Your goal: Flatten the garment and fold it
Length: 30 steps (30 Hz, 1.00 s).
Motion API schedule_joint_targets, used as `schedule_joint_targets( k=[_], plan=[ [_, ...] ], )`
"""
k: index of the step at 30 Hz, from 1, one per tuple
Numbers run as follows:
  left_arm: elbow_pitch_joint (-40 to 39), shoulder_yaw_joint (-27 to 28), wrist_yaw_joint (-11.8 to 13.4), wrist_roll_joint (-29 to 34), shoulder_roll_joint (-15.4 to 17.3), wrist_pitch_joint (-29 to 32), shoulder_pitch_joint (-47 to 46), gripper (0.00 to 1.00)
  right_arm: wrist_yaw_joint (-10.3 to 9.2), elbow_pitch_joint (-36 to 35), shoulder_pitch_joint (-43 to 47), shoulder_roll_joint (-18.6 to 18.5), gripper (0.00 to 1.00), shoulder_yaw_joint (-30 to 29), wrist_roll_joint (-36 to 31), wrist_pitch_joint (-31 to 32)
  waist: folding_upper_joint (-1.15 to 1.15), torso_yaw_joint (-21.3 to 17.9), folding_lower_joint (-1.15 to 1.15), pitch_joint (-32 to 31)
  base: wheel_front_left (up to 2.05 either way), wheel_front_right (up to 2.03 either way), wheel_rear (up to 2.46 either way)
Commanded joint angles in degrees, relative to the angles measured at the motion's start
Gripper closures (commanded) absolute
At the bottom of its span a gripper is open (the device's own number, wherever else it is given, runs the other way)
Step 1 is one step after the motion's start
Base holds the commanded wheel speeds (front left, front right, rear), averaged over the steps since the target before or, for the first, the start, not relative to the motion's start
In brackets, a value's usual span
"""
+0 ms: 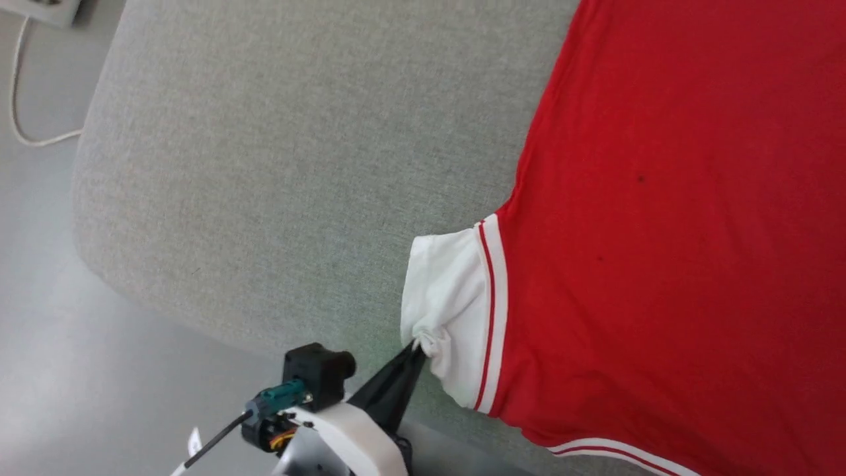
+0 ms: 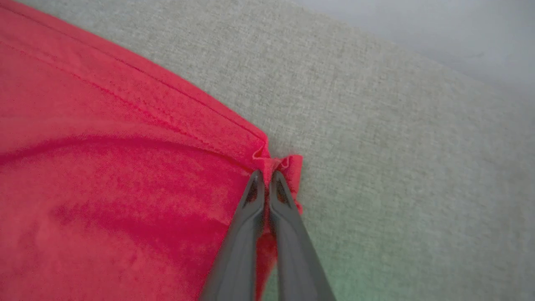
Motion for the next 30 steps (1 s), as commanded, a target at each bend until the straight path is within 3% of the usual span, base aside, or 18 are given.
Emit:
schedule_joint_targets(
  k=[1, 11, 17, 23, 30],
  plan=[
    [0.31, 0.53, 0.65, 0.35, 0.64, 0.17, 0.17, 1.0, -0.09, 3.56, 6.89, 1.03, 1.0, 1.84, 0.34, 1.65, 0.0, -6.65, 0.0, -7.71, 0.0, 0.0, 0.0],
    [1.6, 3.28, 3.26, -2.47, 3.28, 0.42, 5.59, 1.0, -0.09, -6.28, 22.88, -0.53, 1.0, 4.29, 6.85, 0.1, 0.0, -16.29, 0.0, -21.12, 0.0, 0.0, 0.0],
    [2.44, 5.1, 4.17, -4.35, 4.43, -0.52, 8.86, 1.0, -0.09, -15.19, 33.45, -1.05, 1.0, -0.9, 9.69, 1.8, 0.0, -19.9, 0.0, -25.1, 0.0, 0.0, 0.0],
    [3.28, 6.38, 4.7, -5.37, 4.69, -1.9, 10.6, 1.0, -0.09, -24.15, 46.73, 2.61, 1.0, -9.79, 8.52, 6.69, 0.0, -21.43, 0.0, -26.65, 0.0, 0.0, 0.0],
    [3.8, 6.64, 4.94, -5.38, 4.66, -2.57, 10.7, 1.0, -0.09, -32.12, 59.06, 10.66, 1.0, -18.79, 3.12, 11.49, 0.0, -21.26, 0.0, -26.77, 0.0, 0.0, 0.0]
  ],
)
